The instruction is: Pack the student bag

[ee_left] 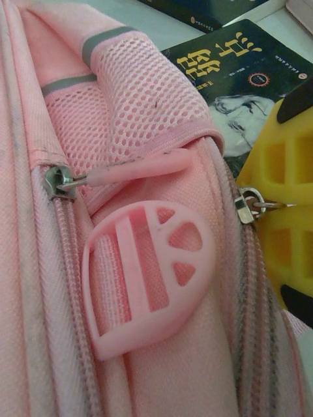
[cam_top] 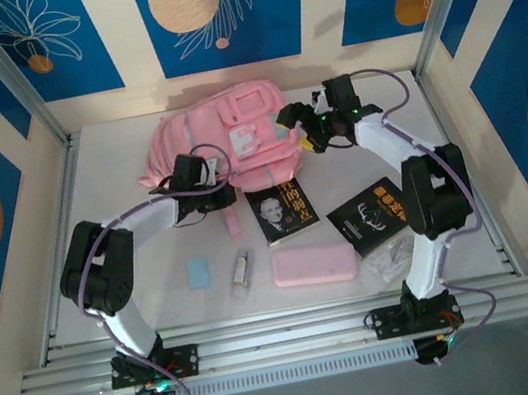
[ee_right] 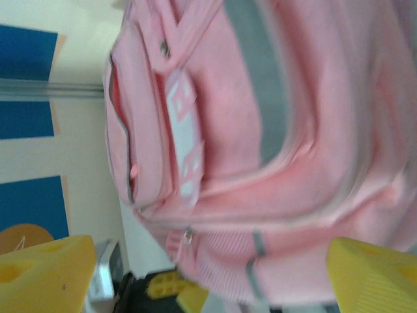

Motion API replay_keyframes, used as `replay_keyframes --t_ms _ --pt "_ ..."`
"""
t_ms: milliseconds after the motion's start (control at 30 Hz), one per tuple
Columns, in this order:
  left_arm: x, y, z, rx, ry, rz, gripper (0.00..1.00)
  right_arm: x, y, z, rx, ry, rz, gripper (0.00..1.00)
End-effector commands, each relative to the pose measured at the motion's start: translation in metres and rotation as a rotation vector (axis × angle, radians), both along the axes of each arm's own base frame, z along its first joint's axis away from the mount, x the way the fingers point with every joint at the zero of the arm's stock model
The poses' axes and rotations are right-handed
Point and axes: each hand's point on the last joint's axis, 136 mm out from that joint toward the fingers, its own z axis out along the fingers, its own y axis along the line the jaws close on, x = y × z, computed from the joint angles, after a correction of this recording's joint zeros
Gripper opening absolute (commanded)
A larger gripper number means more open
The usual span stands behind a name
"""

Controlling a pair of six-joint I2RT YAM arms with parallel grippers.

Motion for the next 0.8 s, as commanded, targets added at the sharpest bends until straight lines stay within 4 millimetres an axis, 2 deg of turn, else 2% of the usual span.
replay_keyframes --t_ms 0,67,133,233,367,500,567,600,633,733,767 --pt "0.005 -0.020 0.028 -0.055 -0.027 -0.017 0.00 -0.036 0.006 -0.008 -0.014 0.086 0.012 0.92" --pt "0.002 -0.023 0.030 -0.042 -0.027 -0.020 0.00 -0.051 0.015 -0.014 0.007 0.113 0.023 0.92" --pt "-0.001 -0.025 0.032 -0.040 -0.025 -0.024 0.00 -0.066 0.032 -0.025 0.029 0.151 0.040 0.92" --pt "-0.004 -0.026 0.033 -0.035 -0.019 -0.022 0.00 -0.078 0.063 -0.042 0.106 0.205 0.055 0.92" --pt "-0.009 -0.031 0.038 -0.055 -0.011 -0.026 0.00 -0.071 0.084 -0.061 0.158 0.234 0.026 0.90" --pt "-0.018 -0.036 0.045 -0.056 -0.014 -0.044 0.00 -0.053 0.088 -0.077 0.191 0.262 -0.049 0.86" --pt "-0.021 -0.038 0.048 -0.068 -0.011 -0.047 0.00 -0.048 0.087 -0.087 0.174 0.271 -0.088 0.80" --pt "-0.023 -0.039 0.049 -0.073 -0.009 -0.049 0.00 -0.045 0.085 -0.093 0.161 0.269 -0.111 0.73" --pt "-0.025 -0.040 0.049 -0.076 -0.009 -0.051 0.00 -0.042 0.082 -0.096 0.150 0.261 -0.136 0.60" --pt "-0.028 -0.034 0.042 -0.039 -0.001 -0.053 0.00 -0.033 0.070 -0.100 0.144 0.223 -0.186 0.08" --pt "-0.029 -0.030 0.037 -0.008 0.005 -0.052 0.00 -0.031 0.066 -0.098 0.142 0.207 -0.191 0.00"
